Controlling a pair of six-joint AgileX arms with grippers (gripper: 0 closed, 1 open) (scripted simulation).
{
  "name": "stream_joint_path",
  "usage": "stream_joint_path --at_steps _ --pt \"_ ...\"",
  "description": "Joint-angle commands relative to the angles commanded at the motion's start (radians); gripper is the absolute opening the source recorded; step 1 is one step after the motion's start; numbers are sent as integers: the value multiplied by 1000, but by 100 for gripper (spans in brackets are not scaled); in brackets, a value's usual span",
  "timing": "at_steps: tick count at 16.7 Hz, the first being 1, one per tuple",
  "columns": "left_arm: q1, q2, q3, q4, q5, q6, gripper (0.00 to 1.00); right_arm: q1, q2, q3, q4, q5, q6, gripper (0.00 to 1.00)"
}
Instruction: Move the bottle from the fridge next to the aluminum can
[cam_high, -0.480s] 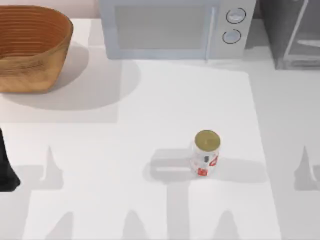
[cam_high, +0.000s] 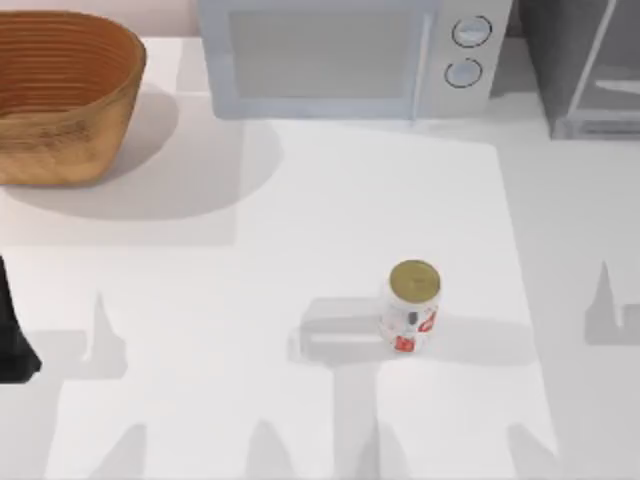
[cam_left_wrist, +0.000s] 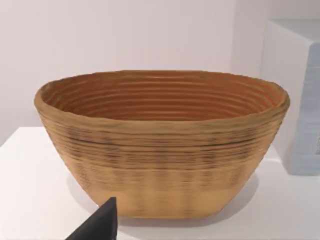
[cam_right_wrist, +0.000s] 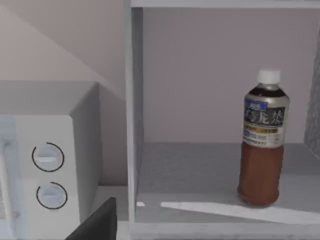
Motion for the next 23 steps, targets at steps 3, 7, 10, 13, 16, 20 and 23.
stream_joint_path --at_steps 3,7,10,13,16,20,23 --pt "0 0 0 0 0 0 100 -35 253 139 139 -34 2 100" --pt "0 0 0 0 0 0 100 -88 710 346 348 -86 5 100" --pt "0 0 0 0 0 0 100 -130 1080 503 506 -125 6 100" --pt "0 0 0 0 0 0 100 -169 1417 651 654 -159 7 100" --pt "0 0 0 0 0 0 100 -203 1675 775 779 -186 6 100" --pt "0 0 0 0 0 0 100 -231 1874 884 889 -210 4 100" --pt "0 0 0 0 0 0 100 -237 1913 907 912 -214 4 100"
